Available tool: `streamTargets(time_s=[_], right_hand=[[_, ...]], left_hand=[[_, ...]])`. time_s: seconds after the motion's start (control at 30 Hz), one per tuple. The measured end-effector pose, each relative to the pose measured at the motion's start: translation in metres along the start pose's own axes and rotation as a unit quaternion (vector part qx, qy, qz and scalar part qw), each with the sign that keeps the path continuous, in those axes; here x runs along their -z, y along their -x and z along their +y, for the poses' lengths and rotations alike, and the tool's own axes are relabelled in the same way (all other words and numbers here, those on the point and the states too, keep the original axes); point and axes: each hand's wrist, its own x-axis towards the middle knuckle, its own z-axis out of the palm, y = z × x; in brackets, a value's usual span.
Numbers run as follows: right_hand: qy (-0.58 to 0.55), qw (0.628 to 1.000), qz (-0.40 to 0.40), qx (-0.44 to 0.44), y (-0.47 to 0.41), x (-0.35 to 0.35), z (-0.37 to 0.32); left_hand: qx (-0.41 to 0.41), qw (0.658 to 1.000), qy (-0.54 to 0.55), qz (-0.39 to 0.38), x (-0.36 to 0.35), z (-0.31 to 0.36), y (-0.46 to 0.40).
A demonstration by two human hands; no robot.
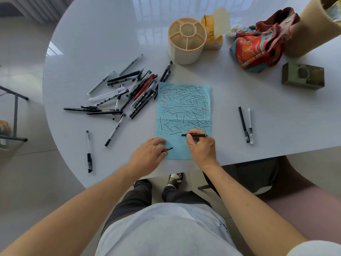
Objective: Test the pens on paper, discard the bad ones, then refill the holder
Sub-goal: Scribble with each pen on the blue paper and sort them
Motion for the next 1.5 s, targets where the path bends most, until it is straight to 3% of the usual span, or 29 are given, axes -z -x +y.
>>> streamTargets(time_s=[0.47, 1.17, 1.5], right_hand=[[-0.053, 0.997, 0.0, -0.055, -0.002, -0.001, 0.001], [-0.024, 0.993, 0.028, -0.108, -0.012, 0.003, -0.004], [-0.128, 0.985, -0.026, -0.111, -0.003, -0.004, -0.018]], left_hand=[[0.003, 1.0, -0.004, -0.002, 0.002, 0.0, -0.001], [0.003, 1.0, 0.007, 0.002, -0.004, -0.006, -0.002], [0.005, 1.0, 0.007, 0.01, -0.003, -0.004, -0.002]])
